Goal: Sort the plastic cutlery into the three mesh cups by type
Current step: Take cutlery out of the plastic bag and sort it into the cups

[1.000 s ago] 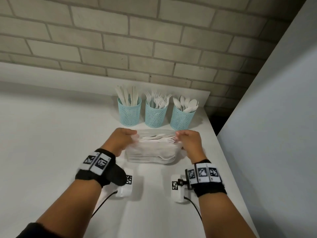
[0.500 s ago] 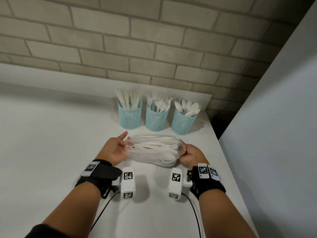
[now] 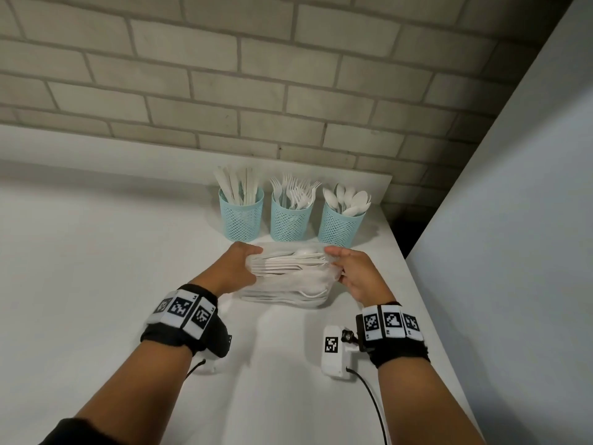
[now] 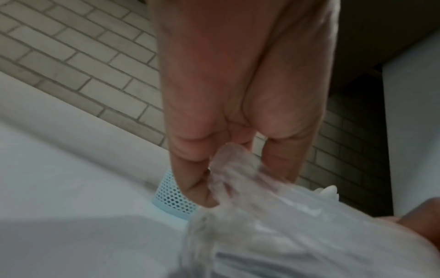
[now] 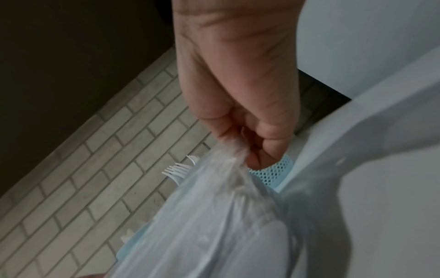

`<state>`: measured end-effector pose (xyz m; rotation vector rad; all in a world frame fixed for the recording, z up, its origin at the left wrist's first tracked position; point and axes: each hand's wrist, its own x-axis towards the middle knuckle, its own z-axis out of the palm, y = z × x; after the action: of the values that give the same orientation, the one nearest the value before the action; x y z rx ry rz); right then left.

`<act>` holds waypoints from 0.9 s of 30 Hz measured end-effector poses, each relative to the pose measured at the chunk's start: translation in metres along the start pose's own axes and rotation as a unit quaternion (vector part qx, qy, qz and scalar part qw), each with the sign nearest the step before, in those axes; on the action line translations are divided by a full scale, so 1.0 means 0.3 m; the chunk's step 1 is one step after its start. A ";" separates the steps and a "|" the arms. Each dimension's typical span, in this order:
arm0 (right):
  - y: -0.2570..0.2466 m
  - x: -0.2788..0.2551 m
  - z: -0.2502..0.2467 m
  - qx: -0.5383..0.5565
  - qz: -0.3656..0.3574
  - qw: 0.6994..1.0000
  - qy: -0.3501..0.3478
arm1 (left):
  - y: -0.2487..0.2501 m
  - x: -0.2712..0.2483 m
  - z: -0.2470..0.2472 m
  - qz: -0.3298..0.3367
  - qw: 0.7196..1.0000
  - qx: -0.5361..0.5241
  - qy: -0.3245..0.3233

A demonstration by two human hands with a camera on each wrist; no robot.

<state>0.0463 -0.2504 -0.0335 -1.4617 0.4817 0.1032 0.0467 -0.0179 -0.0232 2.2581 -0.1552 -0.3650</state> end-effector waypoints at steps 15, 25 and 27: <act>-0.002 -0.050 -0.031 -0.037 -0.035 0.998 0.043 | 0.140 0.054 0.115 0.104 0.943 0.311 -0.063; 0.003 -0.067 -0.015 -0.044 -0.044 0.998 0.018 | 0.121 0.084 0.119 0.081 0.907 0.395 -0.121; 0.008 -0.070 -0.006 -0.050 -0.045 0.998 0.013 | 0.115 0.078 0.121 0.092 0.901 0.410 -0.105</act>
<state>0.0261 -0.2472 -0.0278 -1.5815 0.4368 0.0368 0.0581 -0.0721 -0.0246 2.9857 -0.7531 -0.5052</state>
